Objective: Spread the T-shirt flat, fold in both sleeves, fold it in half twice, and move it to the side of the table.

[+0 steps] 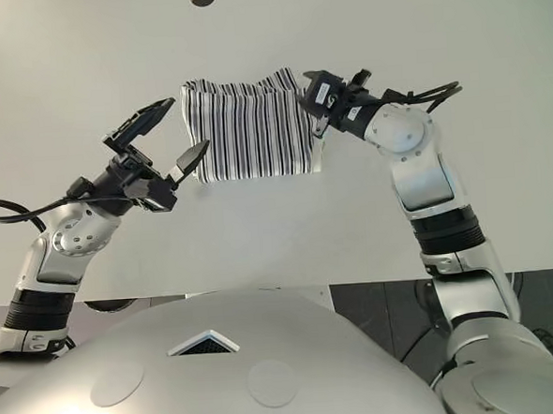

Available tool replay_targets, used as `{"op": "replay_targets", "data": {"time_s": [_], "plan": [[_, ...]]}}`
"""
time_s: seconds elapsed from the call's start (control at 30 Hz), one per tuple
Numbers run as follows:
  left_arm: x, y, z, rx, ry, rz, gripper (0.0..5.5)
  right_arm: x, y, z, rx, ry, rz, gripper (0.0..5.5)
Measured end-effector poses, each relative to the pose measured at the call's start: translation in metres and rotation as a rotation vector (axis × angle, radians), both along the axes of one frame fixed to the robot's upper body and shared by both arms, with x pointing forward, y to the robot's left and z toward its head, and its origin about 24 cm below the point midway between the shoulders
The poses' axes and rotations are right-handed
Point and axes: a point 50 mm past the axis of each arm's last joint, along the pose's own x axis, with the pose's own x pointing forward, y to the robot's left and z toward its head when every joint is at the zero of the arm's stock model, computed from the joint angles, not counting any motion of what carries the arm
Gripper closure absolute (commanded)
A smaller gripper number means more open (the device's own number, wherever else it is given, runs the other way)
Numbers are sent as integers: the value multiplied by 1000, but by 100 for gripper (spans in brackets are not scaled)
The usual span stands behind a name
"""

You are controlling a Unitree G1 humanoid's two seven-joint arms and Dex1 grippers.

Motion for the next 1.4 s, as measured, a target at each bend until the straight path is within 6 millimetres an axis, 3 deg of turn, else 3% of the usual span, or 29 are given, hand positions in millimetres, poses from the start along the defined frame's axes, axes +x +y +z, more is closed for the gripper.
{"op": "replay_targets", "data": {"time_s": [0.13, 0.23, 0.33, 0.47, 0.57, 0.67, 0.83, 1.0, 1.1, 1.17, 1.27, 1.33, 1.4], "plan": [[4, 6, 11, -80, -30, 35, 160, -1, 8, 2, -59, -124, 67, 391], [9, 12, 26, -171, -89, 69, 160, -4, 34, -5, 12, -128, 186, 391], [14, 16, 36, -259, -134, 112, 160, 0, 59, -12, 166, -42, 255, 391], [20, 23, 43, -395, -159, 204, 160, 6, 77, -26, 336, 135, 310, 391], [21, 24, 43, -437, -141, 225, 160, 15, 80, -38, 342, 243, 309, 391], [21, 23, 41, -447, -129, 231, 160, 30, 69, -56, 279, 334, 254, 391], [20, 24, 41, -446, -126, 238, 160, 54, 51, -55, 213, 439, 221, 391], [17, 25, 37, -451, -110, 257, 160, 70, 11, -58, 364, 515, -52, 391], [13, 24, 35, -454, -106, 269, 160, 76, -54, -56, 445, 429, -491, 391], [11, 23, 36, -462, -112, 274, 160, 65, -111, -54, 510, 341, -841, 391], [9, 23, 33, -443, -112, 288, 160, 38, -170, -52, 566, 226, -1196, 391], [9, 23, 33, -446, -114, 295, 160, 25, -192, -50, 569, 177, -1336, 391], [8, 24, 33, -448, -117, 299, 160, 20, -197, -50, 567, 150, -1390, 391]]}}
